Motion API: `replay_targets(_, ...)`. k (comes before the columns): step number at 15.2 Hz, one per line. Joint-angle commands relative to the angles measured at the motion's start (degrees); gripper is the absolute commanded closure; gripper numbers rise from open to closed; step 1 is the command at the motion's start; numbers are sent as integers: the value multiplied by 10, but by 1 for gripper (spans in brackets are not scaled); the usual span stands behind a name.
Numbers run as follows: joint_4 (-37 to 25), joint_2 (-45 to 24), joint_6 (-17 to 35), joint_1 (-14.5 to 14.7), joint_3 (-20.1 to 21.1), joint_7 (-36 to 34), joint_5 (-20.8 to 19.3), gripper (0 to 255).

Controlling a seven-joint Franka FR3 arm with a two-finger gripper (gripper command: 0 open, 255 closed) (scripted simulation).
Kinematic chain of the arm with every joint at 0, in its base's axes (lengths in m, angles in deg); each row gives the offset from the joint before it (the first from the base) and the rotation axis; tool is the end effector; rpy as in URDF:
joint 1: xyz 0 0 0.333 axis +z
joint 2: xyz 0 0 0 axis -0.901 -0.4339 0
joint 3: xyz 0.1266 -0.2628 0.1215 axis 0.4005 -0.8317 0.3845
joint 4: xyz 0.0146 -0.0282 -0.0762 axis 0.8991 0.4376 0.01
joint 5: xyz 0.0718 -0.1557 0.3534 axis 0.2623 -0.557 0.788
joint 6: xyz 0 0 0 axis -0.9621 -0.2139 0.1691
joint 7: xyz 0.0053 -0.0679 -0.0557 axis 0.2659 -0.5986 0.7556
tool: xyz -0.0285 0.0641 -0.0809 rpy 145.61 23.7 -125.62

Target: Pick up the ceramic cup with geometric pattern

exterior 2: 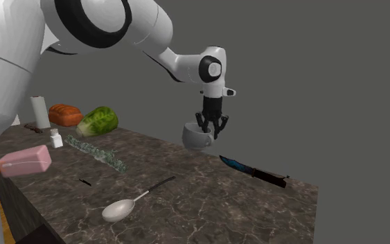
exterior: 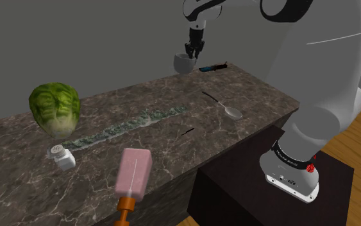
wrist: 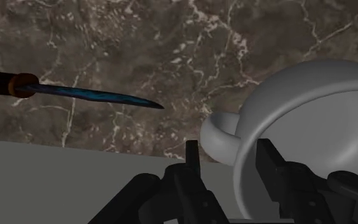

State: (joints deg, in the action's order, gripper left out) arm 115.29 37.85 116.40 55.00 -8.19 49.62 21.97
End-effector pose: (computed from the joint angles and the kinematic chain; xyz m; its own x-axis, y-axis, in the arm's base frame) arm 0.6696 -0.1822 0.3689 0.9949 -0.0972 -0.0273 -0.0978 -0.9950 -0.0219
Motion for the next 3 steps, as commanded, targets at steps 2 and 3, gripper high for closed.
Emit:
replay_targets(2, -7, 11, -2, 1, -1, -1, -1, 255)
replay_targets(3, -7, 11, -2, 1, -1, -1, -1, 255)
